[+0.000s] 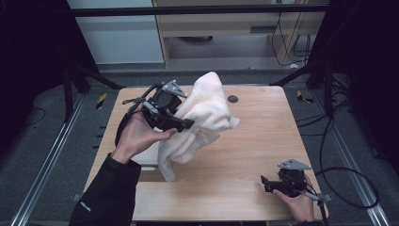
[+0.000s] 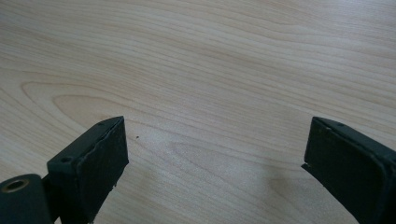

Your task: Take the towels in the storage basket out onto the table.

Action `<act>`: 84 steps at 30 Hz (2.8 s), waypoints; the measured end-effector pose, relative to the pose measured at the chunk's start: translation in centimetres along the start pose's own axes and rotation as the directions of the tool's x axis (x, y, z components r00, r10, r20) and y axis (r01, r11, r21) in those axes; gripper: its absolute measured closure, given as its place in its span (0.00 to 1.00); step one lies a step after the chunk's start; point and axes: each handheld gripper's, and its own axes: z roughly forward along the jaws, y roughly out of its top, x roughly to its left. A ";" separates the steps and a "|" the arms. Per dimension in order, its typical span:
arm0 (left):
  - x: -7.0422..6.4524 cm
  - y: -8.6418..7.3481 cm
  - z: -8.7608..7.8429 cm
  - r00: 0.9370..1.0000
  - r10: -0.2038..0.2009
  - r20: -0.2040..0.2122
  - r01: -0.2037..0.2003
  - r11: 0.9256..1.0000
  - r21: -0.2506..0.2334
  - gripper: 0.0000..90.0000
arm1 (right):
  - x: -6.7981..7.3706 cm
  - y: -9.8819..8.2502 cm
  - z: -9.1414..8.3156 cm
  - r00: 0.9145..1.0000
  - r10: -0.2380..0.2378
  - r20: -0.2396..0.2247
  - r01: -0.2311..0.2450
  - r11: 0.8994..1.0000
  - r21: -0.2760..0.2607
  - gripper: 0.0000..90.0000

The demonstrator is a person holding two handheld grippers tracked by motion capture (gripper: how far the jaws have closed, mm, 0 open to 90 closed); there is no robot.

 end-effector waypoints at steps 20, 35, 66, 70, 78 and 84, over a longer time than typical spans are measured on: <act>-1.7 0.7 5.9 0.998 0.036 0.054 -0.038 0.998 0.047 0.67 | -0.2 -0.2 -0.1 1.000 -0.004 -0.002 0.004 1.000 0.002 0.07; -2.5 0.6 9.7 0.996 0.050 0.073 -0.056 0.995 0.081 0.67 | -0.2 -0.2 0.0 1.000 -0.003 -0.005 0.003 1.000 0.007 0.07; -3.5 -2.3 18.8 0.994 0.038 0.105 -0.053 0.988 0.148 0.65 | -0.2 -0.3 0.1 1.000 -0.005 -0.005 0.005 1.000 0.010 0.07; -3.4 -2.8 19.4 0.994 0.038 0.100 -0.054 0.986 0.156 0.64 | -0.2 -0.3 0.1 1.000 -0.004 -0.005 0.004 1.000 0.010 0.07; -3.5 -3.8 21.0 0.995 0.041 0.093 -0.057 0.982 0.180 0.59 | -0.2 -0.3 0.1 1.000 -0.005 -0.005 0.006 1.000 0.011 0.07; -3.3 -4.2 21.4 0.995 0.038 0.089 -0.053 0.983 0.174 0.54 | -0.1 -0.3 0.1 1.000 -0.002 -0.008 0.002 1.000 0.013 0.07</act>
